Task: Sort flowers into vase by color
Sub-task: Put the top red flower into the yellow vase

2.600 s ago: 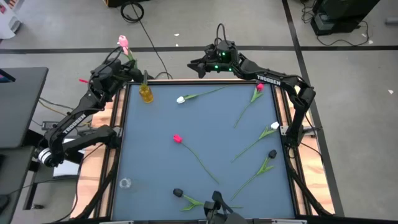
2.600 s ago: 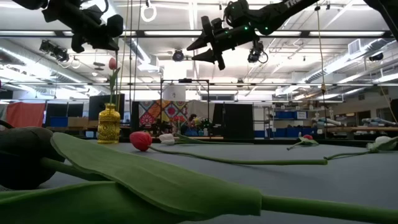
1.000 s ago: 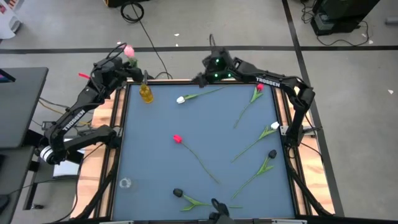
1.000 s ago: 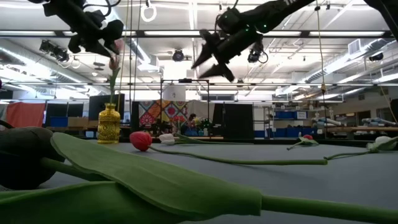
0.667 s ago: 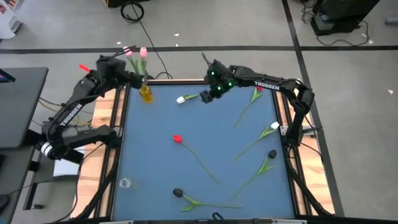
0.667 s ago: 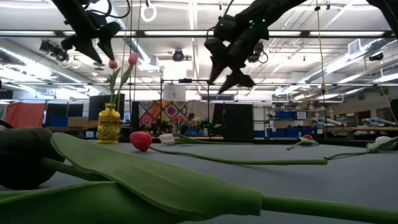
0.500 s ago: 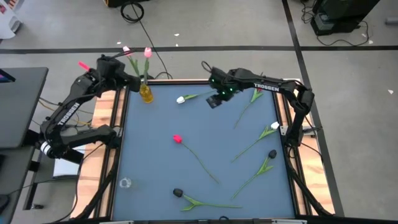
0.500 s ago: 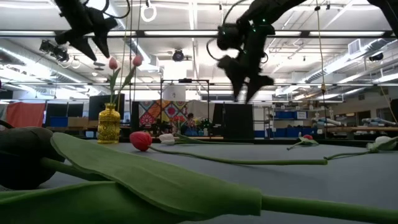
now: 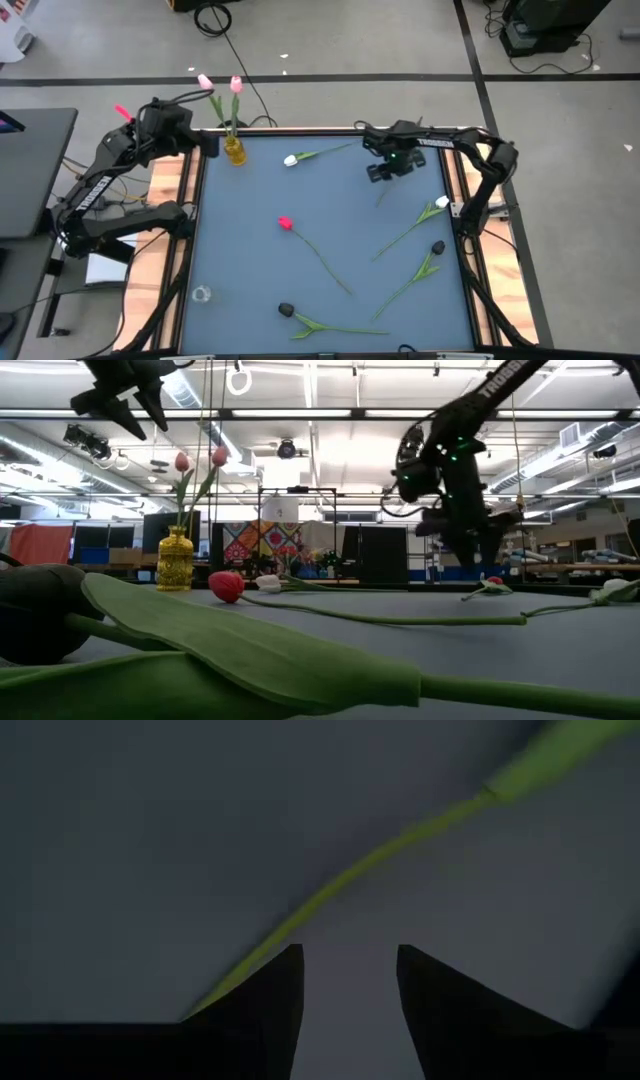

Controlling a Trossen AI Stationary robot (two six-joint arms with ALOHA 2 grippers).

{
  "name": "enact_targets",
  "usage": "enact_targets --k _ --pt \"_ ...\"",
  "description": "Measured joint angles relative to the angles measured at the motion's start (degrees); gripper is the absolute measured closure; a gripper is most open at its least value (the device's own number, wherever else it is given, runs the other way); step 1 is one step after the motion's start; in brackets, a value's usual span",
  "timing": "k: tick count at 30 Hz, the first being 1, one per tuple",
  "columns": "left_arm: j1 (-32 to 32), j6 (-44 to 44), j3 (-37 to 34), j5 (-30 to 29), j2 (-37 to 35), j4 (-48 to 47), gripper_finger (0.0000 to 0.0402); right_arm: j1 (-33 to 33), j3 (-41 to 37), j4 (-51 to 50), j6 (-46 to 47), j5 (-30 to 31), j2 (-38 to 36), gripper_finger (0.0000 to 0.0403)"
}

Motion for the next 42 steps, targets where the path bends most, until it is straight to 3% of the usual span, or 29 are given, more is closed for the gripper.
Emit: enact_targets --k 13,19,25,35,42 --pt "-3.76 1.93 0.00 -0.21 3.61 0.16 0.0178 -7.60 -13.62 19.11 21.12 2.99 -7.16 0.0234" --pt "-4.25 2.01 0.00 -0.21 3.89 0.20 0.0184 -7.88 -16.12 23.74 26.70 10.11 -7.18 0.0234" --pt "-4.23 2.12 0.00 -0.31 3.98 0.35 0.0196 -8.14 -16.55 28.44 25.86 11.62 -5.79 0.0259" --pt "-5.55 1.44 -0.04 -0.35 4.65 1.51 0.0217 -6.99 -15.76 31.19 20.84 10.24 -4.05 0.0386" --pt "-10.14 1.70 -0.44 2.53 6.98 5.08 0.0228 -2.50 -11.96 45.82 11.70 3.86 -7.30 0.0386"
